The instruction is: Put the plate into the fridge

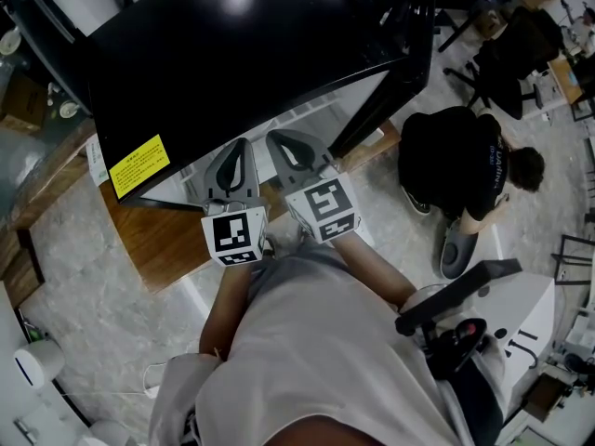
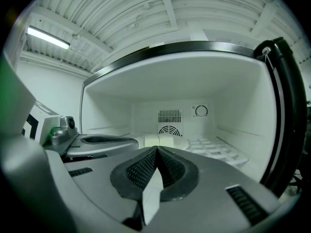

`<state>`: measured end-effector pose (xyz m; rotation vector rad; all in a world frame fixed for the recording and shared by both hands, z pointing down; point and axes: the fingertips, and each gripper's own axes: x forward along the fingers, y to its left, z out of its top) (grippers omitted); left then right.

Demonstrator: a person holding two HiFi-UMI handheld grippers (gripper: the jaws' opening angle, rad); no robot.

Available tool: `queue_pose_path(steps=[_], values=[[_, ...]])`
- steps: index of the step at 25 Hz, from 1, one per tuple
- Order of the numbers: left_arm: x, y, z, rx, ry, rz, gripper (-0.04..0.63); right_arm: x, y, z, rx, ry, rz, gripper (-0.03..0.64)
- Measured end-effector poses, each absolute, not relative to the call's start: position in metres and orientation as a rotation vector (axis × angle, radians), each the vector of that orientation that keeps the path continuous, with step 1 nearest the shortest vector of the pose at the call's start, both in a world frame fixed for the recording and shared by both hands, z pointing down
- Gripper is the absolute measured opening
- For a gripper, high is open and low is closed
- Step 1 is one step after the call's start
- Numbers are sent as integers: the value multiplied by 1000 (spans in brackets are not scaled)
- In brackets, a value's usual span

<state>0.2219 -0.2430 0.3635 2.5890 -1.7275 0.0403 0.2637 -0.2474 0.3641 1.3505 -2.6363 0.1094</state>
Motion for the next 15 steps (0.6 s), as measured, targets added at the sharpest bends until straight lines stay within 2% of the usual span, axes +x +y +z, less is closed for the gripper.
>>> queue_pose_path(steps=[15], values=[[218,-248,361,2585,-1730,14,18,258,-258,368,1354,-2614,119,17]])
